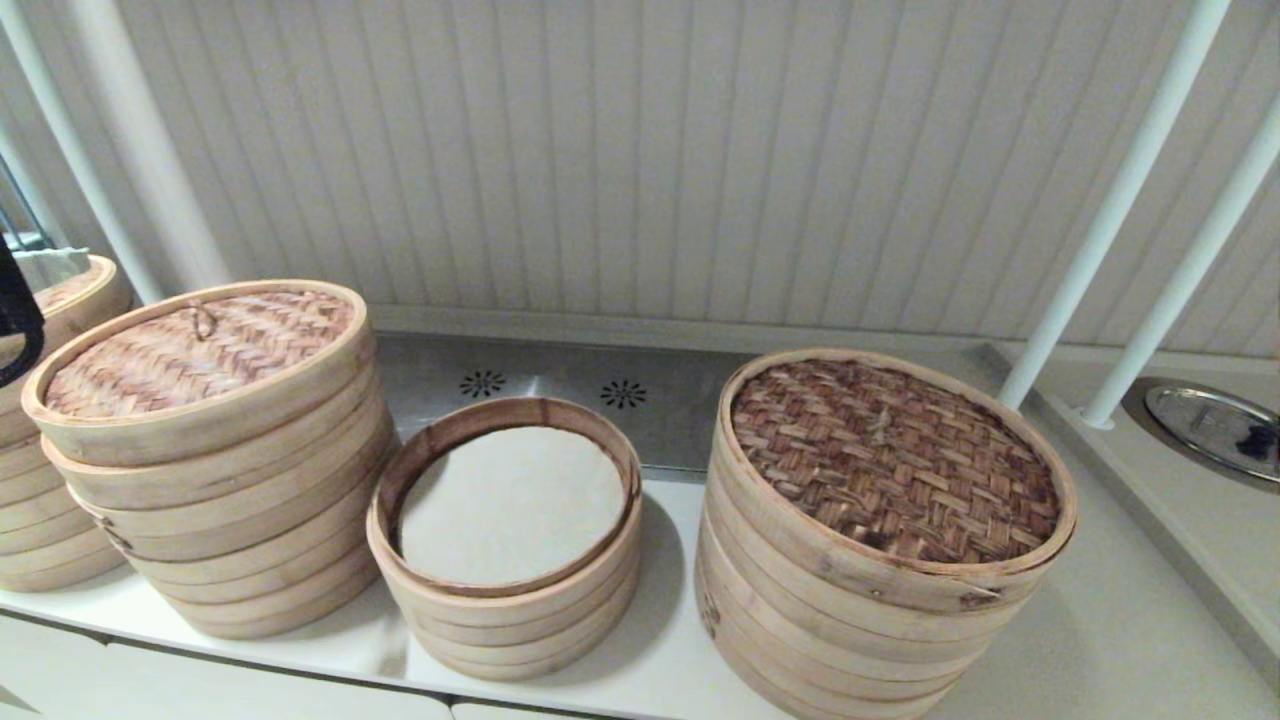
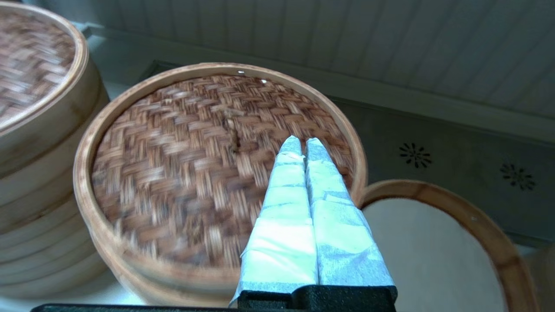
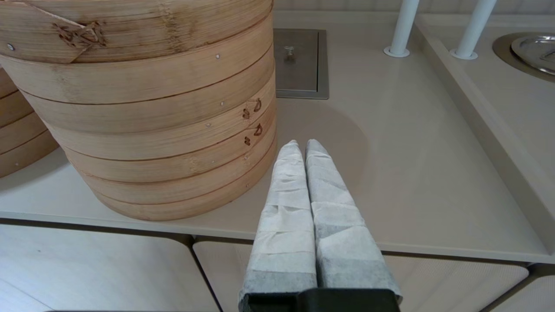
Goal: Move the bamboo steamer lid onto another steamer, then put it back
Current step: Pick up the steamer
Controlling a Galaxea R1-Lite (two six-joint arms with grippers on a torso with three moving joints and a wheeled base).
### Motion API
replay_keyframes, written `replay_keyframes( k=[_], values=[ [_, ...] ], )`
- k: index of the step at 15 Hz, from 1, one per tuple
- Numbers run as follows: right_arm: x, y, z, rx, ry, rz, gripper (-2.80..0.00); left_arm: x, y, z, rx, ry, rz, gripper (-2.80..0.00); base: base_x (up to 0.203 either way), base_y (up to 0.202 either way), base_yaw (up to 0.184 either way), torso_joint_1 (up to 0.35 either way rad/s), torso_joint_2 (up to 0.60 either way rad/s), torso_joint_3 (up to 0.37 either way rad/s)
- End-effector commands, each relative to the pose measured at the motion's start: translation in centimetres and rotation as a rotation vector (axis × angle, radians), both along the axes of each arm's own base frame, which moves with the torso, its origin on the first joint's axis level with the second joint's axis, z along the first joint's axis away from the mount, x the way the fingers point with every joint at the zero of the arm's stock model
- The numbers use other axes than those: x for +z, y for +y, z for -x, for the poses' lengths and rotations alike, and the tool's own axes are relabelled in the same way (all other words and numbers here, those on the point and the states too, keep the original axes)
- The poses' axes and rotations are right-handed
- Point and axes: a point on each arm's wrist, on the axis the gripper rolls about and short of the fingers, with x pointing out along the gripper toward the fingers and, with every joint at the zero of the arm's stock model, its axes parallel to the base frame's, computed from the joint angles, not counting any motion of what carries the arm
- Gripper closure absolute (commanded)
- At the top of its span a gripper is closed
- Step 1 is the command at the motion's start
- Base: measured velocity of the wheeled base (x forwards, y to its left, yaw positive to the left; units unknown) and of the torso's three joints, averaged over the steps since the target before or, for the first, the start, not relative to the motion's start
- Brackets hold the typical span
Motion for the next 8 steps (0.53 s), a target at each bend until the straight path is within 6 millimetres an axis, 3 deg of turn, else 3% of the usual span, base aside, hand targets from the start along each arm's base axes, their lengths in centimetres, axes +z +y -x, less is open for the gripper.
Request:
replay_keyframes(
  k=[1, 4, 8],
  values=[
    [-0.1, 0.0, 0.0, 0.000, 0.002, 0.000, 0.00, 1.1, -0.9, 4.2, -0.012, -0.075, -0.011, 0.00, 0.000, 0.000, 0.000, 0.000, 0.00, 0.000],
    [-0.1, 0.0, 0.0, 0.000, 0.002, 0.000, 0.00, -0.1, -1.9, 9.1, -0.021, -0.074, -0.010, 0.00, 0.000, 0.000, 0.000, 0.000, 0.00, 0.000],
    [-0.1, 0.0, 0.0, 0.000, 0.002, 0.000, 0.00, -4.3, -2.5, 13.7, -0.030, -0.022, -0.007, 0.00, 0.000, 0.000, 0.000, 0.000, 0.00, 0.000]
  ],
)
